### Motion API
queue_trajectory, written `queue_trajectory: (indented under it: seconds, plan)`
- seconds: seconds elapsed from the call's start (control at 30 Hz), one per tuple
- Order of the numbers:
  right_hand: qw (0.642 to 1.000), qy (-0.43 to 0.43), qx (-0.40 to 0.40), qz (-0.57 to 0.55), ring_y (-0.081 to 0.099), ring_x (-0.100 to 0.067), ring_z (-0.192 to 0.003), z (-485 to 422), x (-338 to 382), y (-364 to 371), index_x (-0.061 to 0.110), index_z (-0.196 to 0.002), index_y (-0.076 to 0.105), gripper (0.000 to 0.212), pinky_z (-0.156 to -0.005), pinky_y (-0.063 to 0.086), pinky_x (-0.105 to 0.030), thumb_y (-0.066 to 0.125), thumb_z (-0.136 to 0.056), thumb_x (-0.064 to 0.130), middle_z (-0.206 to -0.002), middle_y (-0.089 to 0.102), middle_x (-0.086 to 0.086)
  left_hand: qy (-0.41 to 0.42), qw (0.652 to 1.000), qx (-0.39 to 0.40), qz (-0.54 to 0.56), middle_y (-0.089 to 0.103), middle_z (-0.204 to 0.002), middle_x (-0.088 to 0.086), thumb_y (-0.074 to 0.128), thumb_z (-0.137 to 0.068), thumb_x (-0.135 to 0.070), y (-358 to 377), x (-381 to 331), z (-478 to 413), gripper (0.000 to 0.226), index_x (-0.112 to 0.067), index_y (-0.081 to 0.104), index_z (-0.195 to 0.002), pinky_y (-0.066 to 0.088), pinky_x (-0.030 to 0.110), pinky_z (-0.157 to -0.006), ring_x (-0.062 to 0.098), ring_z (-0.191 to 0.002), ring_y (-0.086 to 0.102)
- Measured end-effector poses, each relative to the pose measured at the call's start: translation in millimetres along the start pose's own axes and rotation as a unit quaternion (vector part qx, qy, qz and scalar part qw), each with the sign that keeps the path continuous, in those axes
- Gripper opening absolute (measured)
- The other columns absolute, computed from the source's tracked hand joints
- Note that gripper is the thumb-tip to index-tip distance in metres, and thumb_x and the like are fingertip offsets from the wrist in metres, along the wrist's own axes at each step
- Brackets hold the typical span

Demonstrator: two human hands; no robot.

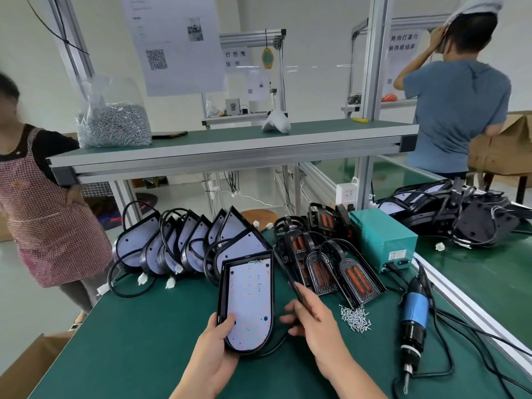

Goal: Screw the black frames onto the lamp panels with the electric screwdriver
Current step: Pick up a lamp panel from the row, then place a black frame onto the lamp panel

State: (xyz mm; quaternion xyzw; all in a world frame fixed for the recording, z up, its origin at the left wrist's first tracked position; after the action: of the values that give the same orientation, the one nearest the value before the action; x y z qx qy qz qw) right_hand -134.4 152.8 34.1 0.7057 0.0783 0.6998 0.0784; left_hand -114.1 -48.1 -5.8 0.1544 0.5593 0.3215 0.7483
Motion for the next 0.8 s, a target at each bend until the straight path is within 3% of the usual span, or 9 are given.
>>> queue_trajectory:
  seconds: [0.17, 0.23, 0.33, 0.5, 0.67, 0.8]
  plan:
    - [0.995, -0.005, -0.044, -0.095, 0.075, -0.025, -0.088, 6, -9, -10, 0.025, -0.12, 0.067, 0.037, -0.063, 0.058, -0.024, 0.048, -0.104, -0.002, -0.091, 0.071, -0.009, -0.003, 1.0, 0.011, 0.025, 0.071, -0.122, 0.015, 0.048, -0.1, -0.002, 0, 1, 1, 0.024, -0.005, 0.059, -0.122, 0.05, 0.049, -0.094, 0.034, -0.11, 0.064]
    - [0.992, 0.019, -0.027, -0.125, 0.074, -0.025, -0.09, 1, -11, -7, 0.023, -0.122, 0.067, 0.035, -0.068, 0.058, -0.025, 0.048, -0.104, -0.001, -0.087, 0.071, -0.007, -0.004, 0.999, 0.009, 0.035, 0.069, -0.124, 0.016, 0.048, -0.1, -0.002, 0, 2, 1, 0.026, -0.004, 0.058, -0.124, 0.049, 0.049, -0.095, 0.035, -0.114, 0.062]
    - [0.994, 0.033, 0.002, -0.105, 0.067, -0.011, -0.083, -7, -5, 3, 0.027, -0.125, 0.069, 0.034, -0.067, 0.053, -0.022, 0.05, -0.105, 0.006, -0.079, 0.064, 0.001, -0.01, 0.999, 0.018, 0.037, 0.068, -0.126, 0.017, 0.049, -0.099, -0.003, -1, 3, 2, 0.027, -0.004, 0.057, -0.126, 0.05, 0.05, -0.093, 0.035, -0.115, 0.063]
    - [0.998, -0.021, 0.029, -0.051, 0.06, -0.004, -0.088, -7, 12, 25, 0.041, -0.12, 0.073, 0.039, -0.075, 0.041, -0.023, 0.052, -0.105, 0.012, -0.089, 0.067, 0.005, -0.008, 0.999, 0.03, 0.042, 0.067, -0.13, 0.014, 0.059, -0.088, -0.01, -1, 1, 7, 0.042, -0.009, 0.057, -0.13, 0.051, 0.05, -0.093, 0.034, -0.118, 0.063]
    - [0.999, -0.029, 0.008, -0.028, 0.056, -0.011, -0.077, -1, 8, 10, 0.032, -0.123, 0.072, 0.038, -0.06, 0.039, -0.019, 0.05, -0.105, 0.008, -0.078, 0.061, 0.001, -0.007, 0.997, 0.06, 0.046, 0.065, -0.134, 0.013, 0.058, -0.088, -0.011, -3, -2, 15, 0.046, -0.011, 0.056, -0.134, 0.054, 0.047, -0.092, 0.033, -0.121, 0.064]
    - [0.999, -0.032, 0.01, 0.006, 0.049, -0.01, -0.06, 3, 7, -4, 0.037, -0.124, 0.071, 0.046, -0.051, 0.032, -0.017, 0.045, -0.106, 0.003, -0.066, 0.05, 0.0, -0.016, 0.994, 0.111, 0.015, 0.065, -0.133, 0.015, 0.057, -0.09, -0.008, 6, 3, 25, 0.044, -0.01, 0.057, -0.133, 0.057, 0.044, -0.091, 0.031, -0.118, 0.065]
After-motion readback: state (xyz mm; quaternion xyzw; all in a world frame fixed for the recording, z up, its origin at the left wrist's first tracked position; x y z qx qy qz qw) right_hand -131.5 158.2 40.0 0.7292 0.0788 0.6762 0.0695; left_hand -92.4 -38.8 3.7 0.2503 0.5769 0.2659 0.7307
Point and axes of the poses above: each hand's wrist, its own z-axis away from the middle knuckle, its own y-axis out of the palm, x = y × z, the point moved 10 cm from there along -z, towards the middle knuckle
